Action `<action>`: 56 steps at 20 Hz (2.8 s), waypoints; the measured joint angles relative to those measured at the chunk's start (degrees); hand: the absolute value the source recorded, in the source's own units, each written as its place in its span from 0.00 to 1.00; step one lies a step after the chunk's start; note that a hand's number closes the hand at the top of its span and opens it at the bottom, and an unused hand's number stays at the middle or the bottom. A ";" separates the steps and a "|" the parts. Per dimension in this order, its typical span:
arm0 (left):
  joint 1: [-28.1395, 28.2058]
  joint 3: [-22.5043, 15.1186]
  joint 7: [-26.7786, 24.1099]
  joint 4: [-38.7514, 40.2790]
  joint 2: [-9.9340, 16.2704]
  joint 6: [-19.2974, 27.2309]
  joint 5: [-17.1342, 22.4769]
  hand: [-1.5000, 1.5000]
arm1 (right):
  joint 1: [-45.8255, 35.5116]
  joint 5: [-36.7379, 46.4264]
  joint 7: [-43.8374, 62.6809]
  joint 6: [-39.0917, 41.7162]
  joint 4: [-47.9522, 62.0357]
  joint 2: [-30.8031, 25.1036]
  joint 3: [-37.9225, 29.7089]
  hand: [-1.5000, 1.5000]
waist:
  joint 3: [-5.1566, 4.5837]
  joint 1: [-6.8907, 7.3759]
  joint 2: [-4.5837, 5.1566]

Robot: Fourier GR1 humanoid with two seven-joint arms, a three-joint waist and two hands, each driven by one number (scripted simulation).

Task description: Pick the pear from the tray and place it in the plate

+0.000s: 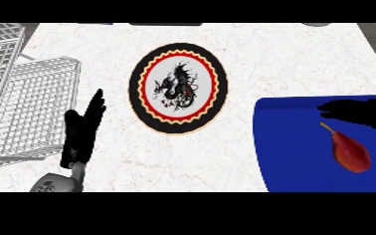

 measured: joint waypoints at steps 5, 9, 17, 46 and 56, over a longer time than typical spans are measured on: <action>0.98 0.82 0.02 -0.87 -0.12 -0.63 -0.56 0.50 | -1.31 2.29 -1.05 -1.16 3.15 2.05 1.52 0.00 | -0.01 -0.08 -0.05; -0.04 0.50 0.80 -0.35 -1.69 -0.08 -1.85 0.50 | -3.48 3.88 -1.35 -1.52 6.14 4.04 2.49 0.00 | -0.01 -0.15 -0.03; 1.30 2.35 1.21 -1.69 -1.43 -1.97 -2.11 0.50 | -4.35 6.98 -2.32 -3.71 11.96 7.71 3.31 0.00 | 0.00 -0.22 -0.09; 1.87 3.26 2.75 -2.10 -3.09 -4.01 -4.65 0.50 | -15.18 8.02 41.31 -21.02 3.88 46.12 -3.65 1.00 | -0.72 1.04 -1.86; 0.63 2.53 2.79 -1.20 -4.15 -3.96 -5.22 0.50 | -28.09 15.43 83.07 -37.10 -3.97 55.05 2.35 1.00 | -0.34 1.84 -1.48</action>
